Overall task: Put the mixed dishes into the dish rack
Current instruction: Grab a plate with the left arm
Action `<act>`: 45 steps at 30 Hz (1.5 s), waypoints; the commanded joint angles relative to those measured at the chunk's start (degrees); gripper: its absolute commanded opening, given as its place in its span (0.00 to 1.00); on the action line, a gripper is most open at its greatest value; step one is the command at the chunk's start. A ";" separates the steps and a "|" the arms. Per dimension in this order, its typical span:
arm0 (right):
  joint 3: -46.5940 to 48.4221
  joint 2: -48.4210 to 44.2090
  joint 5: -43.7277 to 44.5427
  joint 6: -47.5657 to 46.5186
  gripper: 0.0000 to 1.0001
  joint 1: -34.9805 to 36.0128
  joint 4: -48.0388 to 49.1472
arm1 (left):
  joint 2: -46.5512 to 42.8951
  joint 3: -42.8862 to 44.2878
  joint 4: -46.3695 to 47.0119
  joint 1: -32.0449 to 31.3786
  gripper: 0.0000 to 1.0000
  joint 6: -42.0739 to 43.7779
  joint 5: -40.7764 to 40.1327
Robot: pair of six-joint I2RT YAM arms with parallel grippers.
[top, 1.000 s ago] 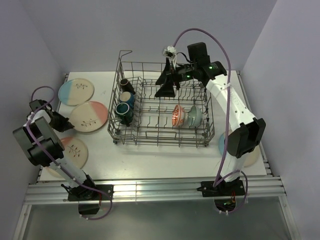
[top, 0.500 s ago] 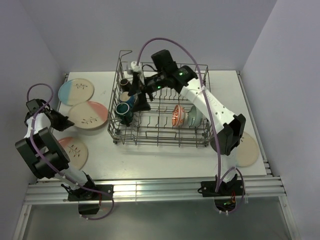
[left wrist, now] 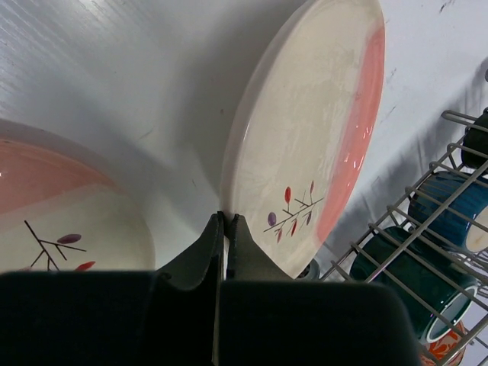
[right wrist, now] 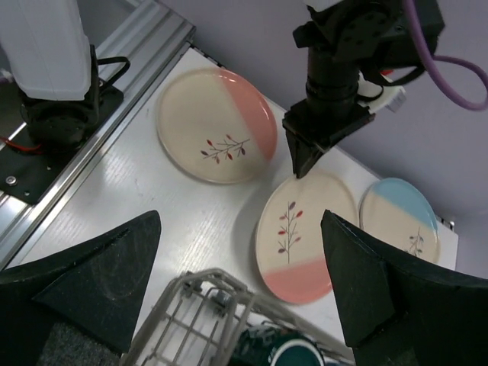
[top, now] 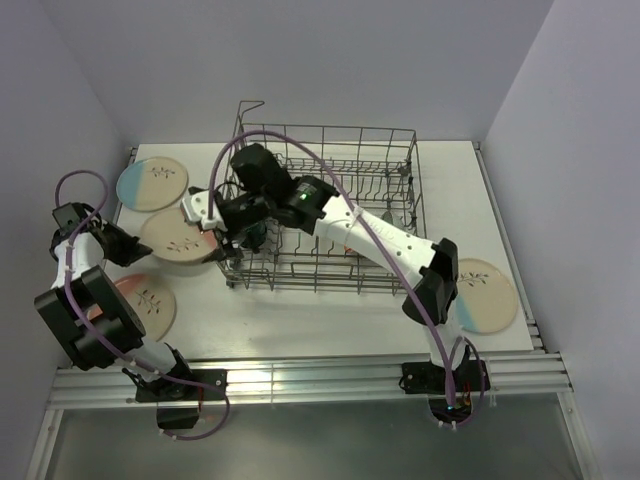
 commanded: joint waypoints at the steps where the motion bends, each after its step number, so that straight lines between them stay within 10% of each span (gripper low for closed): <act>1: 0.70 1.99 3.30 -1.69 0.93 3.14 5.26 | -3.57 -0.91 1.91 0.76 0.00 -1.27 5.11; 24: -15.56 14.03 43.89 3.94 0.85 13.43 32.58 | -5.33 -3.29 1.21 3.13 0.00 -0.92 8.28; 45: -15.21 24.83 56.73 -3.62 0.83 16.33 47.53 | -4.98 -3.47 -0.20 3.22 0.00 -0.39 10.56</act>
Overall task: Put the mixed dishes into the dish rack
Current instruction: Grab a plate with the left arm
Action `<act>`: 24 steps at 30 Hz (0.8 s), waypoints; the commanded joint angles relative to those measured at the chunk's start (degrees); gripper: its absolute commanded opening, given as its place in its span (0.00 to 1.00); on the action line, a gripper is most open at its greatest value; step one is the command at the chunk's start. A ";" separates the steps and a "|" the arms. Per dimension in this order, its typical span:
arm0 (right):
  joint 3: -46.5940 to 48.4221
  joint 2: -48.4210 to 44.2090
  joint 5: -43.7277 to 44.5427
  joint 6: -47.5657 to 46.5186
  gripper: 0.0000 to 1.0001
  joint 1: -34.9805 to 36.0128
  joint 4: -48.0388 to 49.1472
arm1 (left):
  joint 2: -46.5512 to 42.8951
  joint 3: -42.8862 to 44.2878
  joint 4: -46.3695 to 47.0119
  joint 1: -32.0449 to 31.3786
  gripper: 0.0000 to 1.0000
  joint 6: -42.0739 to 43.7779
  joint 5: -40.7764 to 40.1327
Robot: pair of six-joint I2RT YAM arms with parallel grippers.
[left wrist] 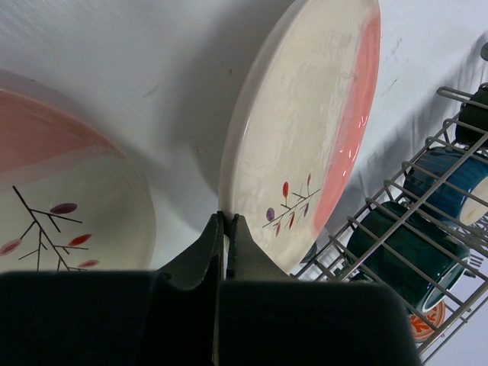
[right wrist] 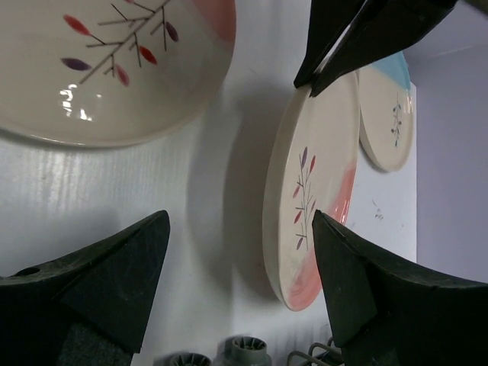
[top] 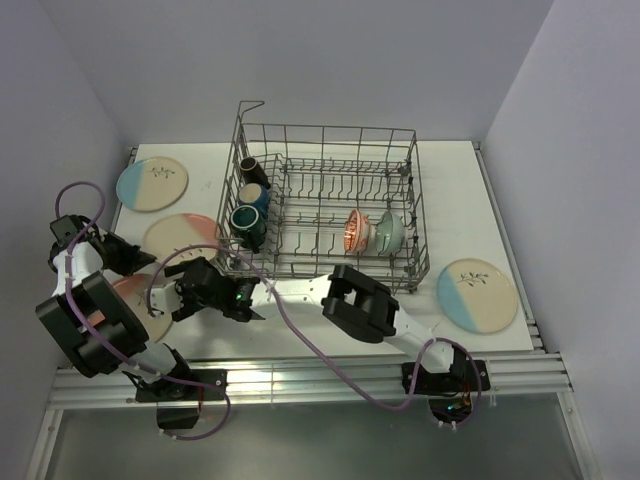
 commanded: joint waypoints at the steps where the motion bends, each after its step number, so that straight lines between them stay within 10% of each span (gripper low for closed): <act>1: 2.25 2.79 4.79 -0.93 0.82 0.03 7.36 | -2.29 0.91 0.89 0.27 0.00 -0.54 5.54; 24: 3.93 10.52 9.71 -4.71 0.66 -1.55 19.59 | -4.84 -1.03 -1.13 0.27 0.00 -0.54 6.77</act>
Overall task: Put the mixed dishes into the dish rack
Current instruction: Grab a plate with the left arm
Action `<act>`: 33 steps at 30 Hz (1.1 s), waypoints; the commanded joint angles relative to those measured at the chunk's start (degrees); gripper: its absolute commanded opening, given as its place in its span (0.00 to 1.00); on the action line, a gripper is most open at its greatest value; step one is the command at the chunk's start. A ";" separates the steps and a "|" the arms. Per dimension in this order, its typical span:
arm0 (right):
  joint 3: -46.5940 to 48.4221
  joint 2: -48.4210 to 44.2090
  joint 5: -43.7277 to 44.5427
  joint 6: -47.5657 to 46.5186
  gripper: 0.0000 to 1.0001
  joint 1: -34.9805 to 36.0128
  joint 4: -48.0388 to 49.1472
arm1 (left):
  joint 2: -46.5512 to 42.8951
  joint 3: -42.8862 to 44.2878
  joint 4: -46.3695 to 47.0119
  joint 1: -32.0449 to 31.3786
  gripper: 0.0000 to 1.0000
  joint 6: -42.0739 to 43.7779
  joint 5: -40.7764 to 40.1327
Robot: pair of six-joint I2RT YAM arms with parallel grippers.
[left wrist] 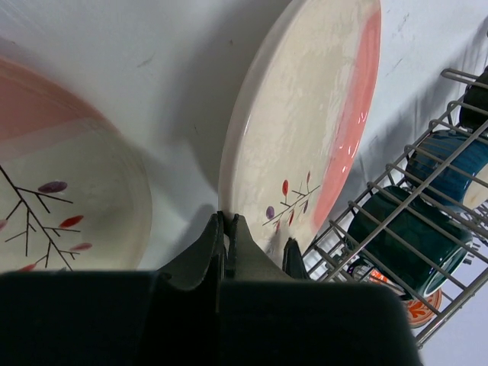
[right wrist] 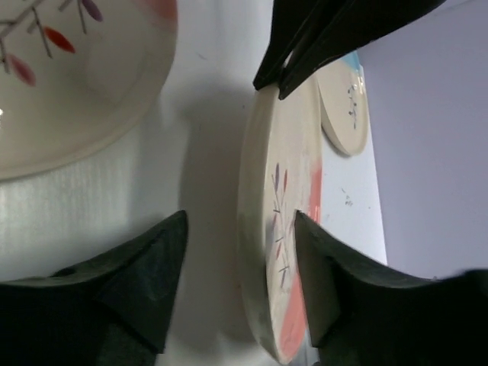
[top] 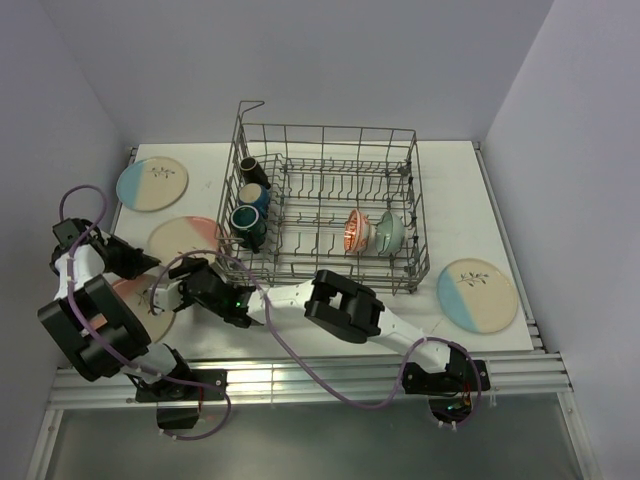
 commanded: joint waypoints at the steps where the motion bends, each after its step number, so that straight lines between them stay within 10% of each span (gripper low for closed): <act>1: 2.20 1.39 1.32 -0.73 0.62 -1.21 3.48 | -3.81 0.52 0.34 0.25 0.00 -0.48 5.46; 9: 2.81 1.30 1.50 0.41 0.26 -1.56 4.54 | -5.92 -1.06 -0.63 0.25 0.00 -0.56 5.46; 20: 3.78 0.25 2.11 4.27 0.13 -1.73 3.93 | -6.54 -2.81 -0.10 0.25 0.01 -0.91 4.23; 25: 4.65 -0.10 2.38 6.03 0.12 -1.82 3.14 | -6.19 -3.69 0.51 0.34 0.37 -0.92 2.73; 33: 5.10 -0.98 2.11 7.61 0.10 -2.09 2.52 | -2.86 -5.37 6.47 0.25 0.49 -2.06 4.40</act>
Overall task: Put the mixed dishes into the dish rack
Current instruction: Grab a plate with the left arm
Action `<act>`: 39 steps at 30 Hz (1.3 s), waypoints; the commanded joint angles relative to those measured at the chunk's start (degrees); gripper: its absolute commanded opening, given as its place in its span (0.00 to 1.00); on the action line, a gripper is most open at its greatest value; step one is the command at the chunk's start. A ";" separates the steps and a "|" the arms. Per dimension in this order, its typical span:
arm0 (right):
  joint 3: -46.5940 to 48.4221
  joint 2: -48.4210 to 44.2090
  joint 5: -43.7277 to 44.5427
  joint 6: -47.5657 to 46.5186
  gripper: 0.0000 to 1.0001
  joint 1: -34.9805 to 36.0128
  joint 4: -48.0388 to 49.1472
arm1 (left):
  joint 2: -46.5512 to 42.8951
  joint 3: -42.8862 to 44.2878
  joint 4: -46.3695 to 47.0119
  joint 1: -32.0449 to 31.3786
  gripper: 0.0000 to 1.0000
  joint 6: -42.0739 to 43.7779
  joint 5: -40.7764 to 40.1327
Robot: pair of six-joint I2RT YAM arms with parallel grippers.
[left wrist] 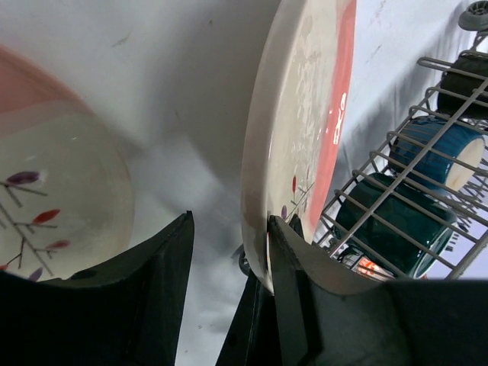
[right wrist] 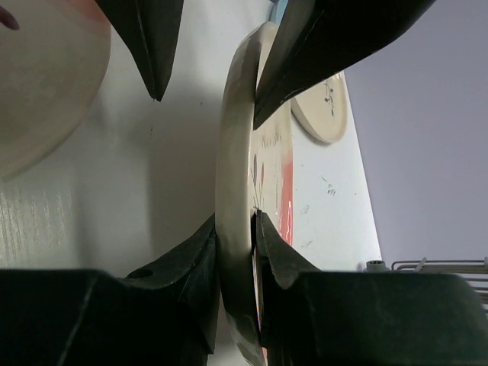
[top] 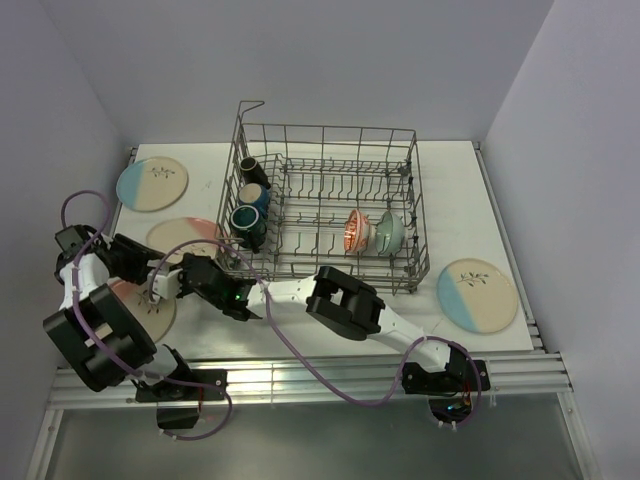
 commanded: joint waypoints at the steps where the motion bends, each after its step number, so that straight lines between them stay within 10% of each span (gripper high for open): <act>1: 2.43 -1.40 -0.01 6.06 0.09 -0.62 2.37 | 1.59 -0.75 4.71 -0.10 0.49 -0.83 3.11; 18: -1.62 -5.44 -2.38 9.67 0.07 -0.27 3.60 | 11.25 2.41 14.74 -1.33 0.45 -2.59 7.07; 29: -3.02 -6.41 -3.35 11.34 0.09 -0.09 3.16 | 9.24 1.88 17.91 -1.51 0.00 -5.05 10.06; 39: -9.26 -11.15 -4.92 12.65 0.63 0.43 6.58 | 1.86 2.50 16.59 0.86 0.00 -5.32 7.60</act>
